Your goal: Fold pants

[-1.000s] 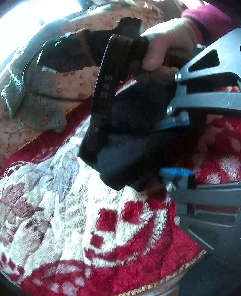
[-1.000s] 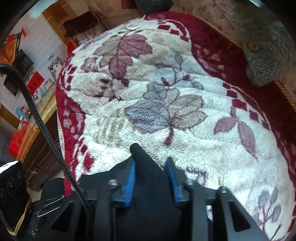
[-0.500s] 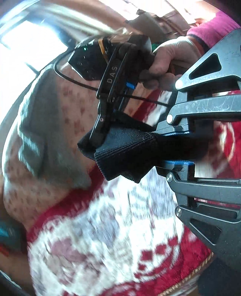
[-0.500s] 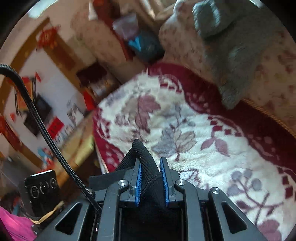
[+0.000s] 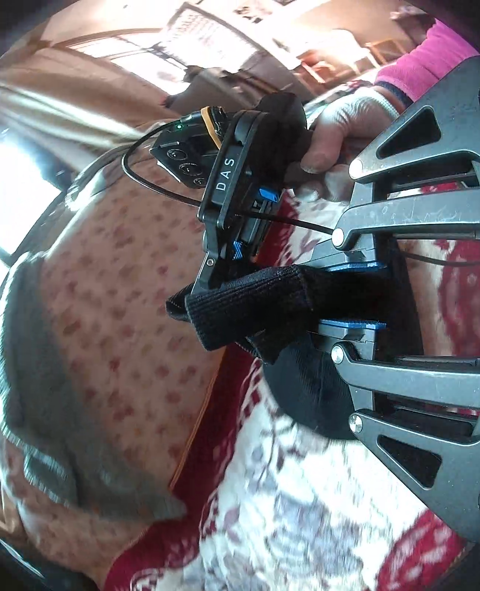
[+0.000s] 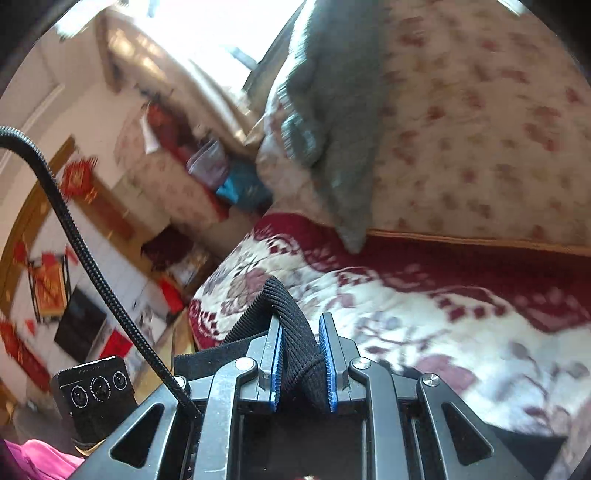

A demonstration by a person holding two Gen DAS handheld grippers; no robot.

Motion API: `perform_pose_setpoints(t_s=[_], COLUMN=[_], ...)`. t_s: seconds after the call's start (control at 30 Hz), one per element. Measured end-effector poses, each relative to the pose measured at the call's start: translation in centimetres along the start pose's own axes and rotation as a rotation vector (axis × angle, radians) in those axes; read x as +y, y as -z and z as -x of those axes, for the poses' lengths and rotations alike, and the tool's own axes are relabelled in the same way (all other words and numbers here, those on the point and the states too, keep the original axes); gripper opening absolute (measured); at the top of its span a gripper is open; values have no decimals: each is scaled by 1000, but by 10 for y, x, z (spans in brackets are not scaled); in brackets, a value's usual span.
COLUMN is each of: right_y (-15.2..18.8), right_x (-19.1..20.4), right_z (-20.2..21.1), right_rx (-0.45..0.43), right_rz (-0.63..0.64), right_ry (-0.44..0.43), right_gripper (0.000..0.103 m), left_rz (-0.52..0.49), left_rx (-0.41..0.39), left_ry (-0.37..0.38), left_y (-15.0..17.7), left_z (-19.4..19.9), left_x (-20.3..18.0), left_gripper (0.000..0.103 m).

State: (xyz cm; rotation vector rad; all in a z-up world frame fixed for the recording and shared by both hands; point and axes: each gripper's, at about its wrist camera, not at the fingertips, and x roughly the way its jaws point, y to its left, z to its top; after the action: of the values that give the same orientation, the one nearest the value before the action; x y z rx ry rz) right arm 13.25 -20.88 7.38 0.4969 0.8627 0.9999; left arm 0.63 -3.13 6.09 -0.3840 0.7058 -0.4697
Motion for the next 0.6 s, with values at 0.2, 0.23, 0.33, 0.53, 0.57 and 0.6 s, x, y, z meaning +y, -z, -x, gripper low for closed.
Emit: perform_pose_setpoints(t_s=[0.2,0.23,0.33,0.53,0.57,0.6], right_y=[20,24,32,42,43,45], right_x=[-44,-52,-69,-93,-97,-99], right_z=[40,45,51,58,60,61], right_rx=[-37,-41,-49,-64,-65,-63], right_rz=[-93,-108,-144,-192,-198,-200], right_ry=[43,47,52,63,65,67], right_gripper=[18,18,18,18,18,18], left_rz=[-64,-68,-81,-78,-74,-76], left_rx=[74,84,109,141,146,149], left_ry=[-18,-21,-40,-72,-71,-73], left_y=[19,19,25,33,34,35], left_z=[-38,-44,-56,-76,-78,-80], left_x=[-28,-29,-31,-31,-31,-32], left_gripper=[18,18,18,18,18,18])
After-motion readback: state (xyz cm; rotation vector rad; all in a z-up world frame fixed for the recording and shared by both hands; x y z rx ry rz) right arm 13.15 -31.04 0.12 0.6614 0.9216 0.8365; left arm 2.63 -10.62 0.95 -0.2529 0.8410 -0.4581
